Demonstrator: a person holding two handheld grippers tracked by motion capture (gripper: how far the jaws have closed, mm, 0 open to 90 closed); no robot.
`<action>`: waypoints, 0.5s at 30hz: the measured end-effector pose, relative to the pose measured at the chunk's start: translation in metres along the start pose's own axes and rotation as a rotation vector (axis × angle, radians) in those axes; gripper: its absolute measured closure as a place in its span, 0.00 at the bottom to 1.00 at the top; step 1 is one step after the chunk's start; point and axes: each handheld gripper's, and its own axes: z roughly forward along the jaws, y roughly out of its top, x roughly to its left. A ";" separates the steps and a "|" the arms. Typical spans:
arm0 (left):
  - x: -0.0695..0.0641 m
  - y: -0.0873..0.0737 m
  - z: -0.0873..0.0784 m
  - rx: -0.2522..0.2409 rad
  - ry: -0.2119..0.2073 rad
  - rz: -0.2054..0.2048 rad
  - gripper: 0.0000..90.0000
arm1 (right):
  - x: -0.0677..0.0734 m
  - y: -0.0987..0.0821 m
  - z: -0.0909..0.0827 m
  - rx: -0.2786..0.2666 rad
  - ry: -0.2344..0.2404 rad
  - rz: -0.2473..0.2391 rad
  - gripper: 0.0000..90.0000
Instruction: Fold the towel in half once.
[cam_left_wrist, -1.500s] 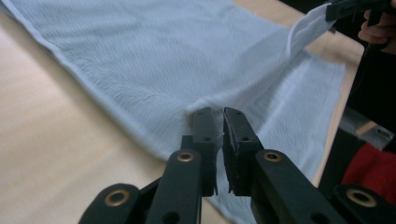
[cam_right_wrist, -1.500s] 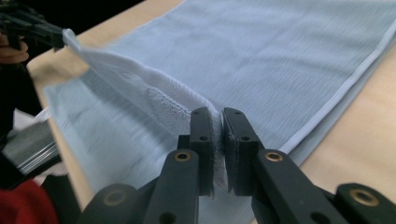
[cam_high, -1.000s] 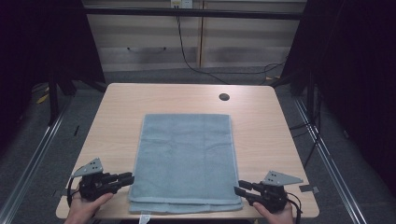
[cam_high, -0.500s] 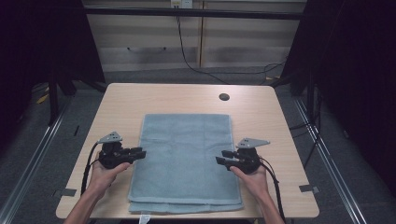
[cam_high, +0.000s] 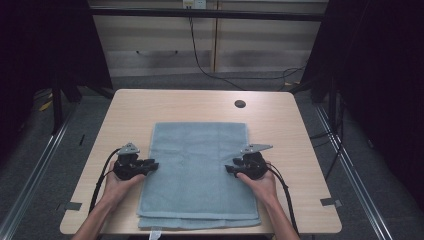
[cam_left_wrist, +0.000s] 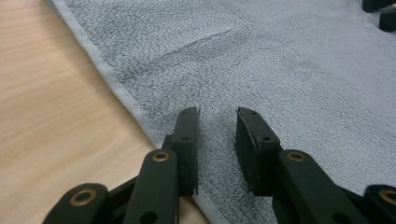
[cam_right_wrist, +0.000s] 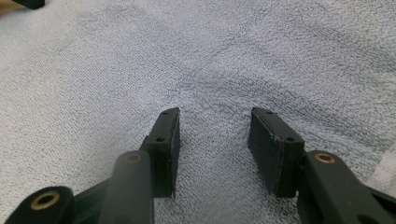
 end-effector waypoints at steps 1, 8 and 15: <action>0.000 0.000 0.000 0.000 0.000 0.000 0.78 | 0.002 -0.003 -0.002 -0.007 0.002 0.003 0.60; -0.020 -0.015 -0.013 0.013 -0.054 0.021 0.79 | 0.012 -0.020 -0.021 0.002 0.026 -0.015 0.63; -0.035 -0.030 -0.027 0.030 -0.090 0.008 0.81 | 0.025 -0.037 -0.038 0.009 0.063 -0.014 0.65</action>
